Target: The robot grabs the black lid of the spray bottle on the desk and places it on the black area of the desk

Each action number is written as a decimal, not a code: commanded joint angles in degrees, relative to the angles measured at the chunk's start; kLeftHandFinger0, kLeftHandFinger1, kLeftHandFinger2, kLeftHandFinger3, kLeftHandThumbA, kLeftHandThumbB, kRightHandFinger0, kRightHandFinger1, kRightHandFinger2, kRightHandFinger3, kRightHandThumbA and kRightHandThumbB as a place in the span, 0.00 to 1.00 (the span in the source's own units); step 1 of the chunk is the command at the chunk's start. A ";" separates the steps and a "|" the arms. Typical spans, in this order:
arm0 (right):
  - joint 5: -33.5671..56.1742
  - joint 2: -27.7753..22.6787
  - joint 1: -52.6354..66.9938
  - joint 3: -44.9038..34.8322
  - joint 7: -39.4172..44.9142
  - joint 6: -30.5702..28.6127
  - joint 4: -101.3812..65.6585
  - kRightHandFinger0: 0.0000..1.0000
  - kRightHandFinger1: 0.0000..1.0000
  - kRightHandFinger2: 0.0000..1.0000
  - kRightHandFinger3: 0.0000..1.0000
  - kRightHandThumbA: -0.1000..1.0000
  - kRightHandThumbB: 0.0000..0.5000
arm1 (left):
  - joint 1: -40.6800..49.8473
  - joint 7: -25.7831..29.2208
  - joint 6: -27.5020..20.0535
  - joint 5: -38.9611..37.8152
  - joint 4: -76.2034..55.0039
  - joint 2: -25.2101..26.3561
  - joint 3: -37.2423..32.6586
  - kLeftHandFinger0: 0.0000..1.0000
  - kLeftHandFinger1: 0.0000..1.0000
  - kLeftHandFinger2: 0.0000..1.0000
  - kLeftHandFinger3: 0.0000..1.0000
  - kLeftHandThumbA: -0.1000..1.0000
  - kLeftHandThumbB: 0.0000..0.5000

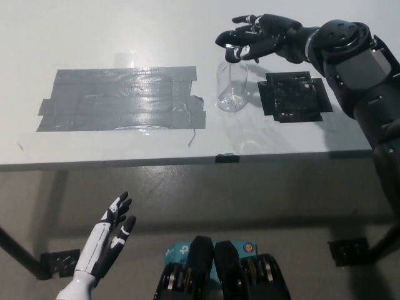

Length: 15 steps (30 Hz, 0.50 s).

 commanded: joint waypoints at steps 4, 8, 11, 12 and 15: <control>-5.72 0.18 -3.83 5.84 -6.19 -3.18 -0.38 1.00 1.00 1.00 1.00 0.13 0.77 | -1.15 -0.36 -0.84 0.14 -1.87 1.14 0.10 1.00 1.00 1.00 1.00 0.93 0.08; -5.64 0.09 -2.86 6.29 -10.28 -5.14 -0.54 0.38 0.39 0.45 0.50 0.00 0.70 | -1.64 -0.50 -0.73 -0.45 -1.58 1.09 0.26 1.00 1.00 1.00 1.00 0.92 0.07; -5.59 -0.08 -2.78 6.28 -10.87 -5.91 -0.44 0.30 0.35 0.43 0.46 0.00 0.69 | -1.74 -0.63 -0.52 -0.29 -2.04 1.25 0.18 1.00 1.00 1.00 1.00 0.91 0.04; -5.75 -0.16 -2.75 6.29 -11.45 -6.41 -0.53 0.32 0.36 0.44 0.47 0.00 0.68 | -1.82 -0.73 -0.30 -0.27 -2.30 1.28 0.17 1.00 1.00 1.00 1.00 0.91 0.02; -5.45 -0.17 -2.58 5.53 -12.46 -7.22 -0.56 0.34 0.36 0.43 0.49 0.00 0.68 | -1.96 -0.86 -0.51 -0.55 -1.88 1.30 0.30 1.00 1.00 1.00 1.00 0.90 0.03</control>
